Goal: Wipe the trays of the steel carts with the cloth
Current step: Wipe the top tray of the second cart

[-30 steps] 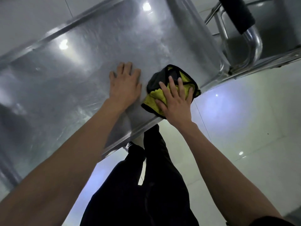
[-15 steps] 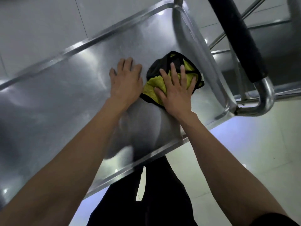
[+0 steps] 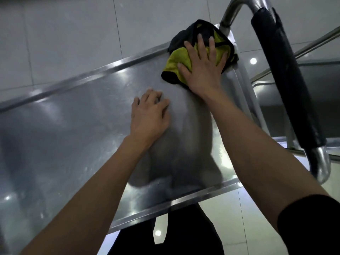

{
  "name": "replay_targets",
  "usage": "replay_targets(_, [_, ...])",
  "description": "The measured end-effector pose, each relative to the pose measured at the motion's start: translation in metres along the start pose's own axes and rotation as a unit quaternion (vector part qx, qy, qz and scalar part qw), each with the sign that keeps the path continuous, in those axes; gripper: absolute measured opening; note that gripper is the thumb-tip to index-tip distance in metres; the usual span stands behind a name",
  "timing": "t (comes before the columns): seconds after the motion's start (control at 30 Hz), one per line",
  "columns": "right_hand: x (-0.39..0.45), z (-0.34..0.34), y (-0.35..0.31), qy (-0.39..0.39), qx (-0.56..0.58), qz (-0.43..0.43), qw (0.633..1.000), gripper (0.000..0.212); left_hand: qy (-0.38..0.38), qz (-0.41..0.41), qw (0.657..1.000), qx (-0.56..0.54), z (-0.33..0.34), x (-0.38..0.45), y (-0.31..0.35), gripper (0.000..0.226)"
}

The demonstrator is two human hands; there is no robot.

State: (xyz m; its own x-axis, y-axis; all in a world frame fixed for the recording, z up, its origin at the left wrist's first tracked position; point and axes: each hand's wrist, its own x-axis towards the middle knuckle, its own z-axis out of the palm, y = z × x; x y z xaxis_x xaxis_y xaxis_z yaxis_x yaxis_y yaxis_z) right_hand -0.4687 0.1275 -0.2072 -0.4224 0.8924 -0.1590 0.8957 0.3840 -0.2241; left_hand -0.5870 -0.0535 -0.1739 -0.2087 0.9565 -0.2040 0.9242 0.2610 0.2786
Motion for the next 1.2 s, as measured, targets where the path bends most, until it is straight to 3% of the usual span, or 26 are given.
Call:
replay_targets(0.3, [-0.125,0.009,0.019,-0.009,0.008,0.068,0.998,0.065,-0.057,0.015,0.995,0.078,0.010,-0.025,0.015,0.058])
replay_targets(0.53, [-0.269,0.022,0.051,0.009,0.027,0.162,0.986,0.065,-0.085,0.096,0.986,0.103,0.020,-0.044,0.042,0.051])
replay_targets(0.7, [-0.336,0.034,0.066,0.037,0.000,0.217,0.975,0.065,-0.106,0.107,0.985,0.083,0.025,-0.047,0.048,0.055])
replay_targets(0.93, [-0.314,0.035,0.070,0.044,0.006,0.217,0.975,0.066,-0.099,0.116,0.984,0.087,0.025,-0.048,0.045,0.057])
replay_targets(1.2, [-0.192,0.017,0.065,0.050,0.012,0.145,0.988,0.063,-0.087,0.093,0.989,0.071,0.024,-0.050,0.050,0.054])
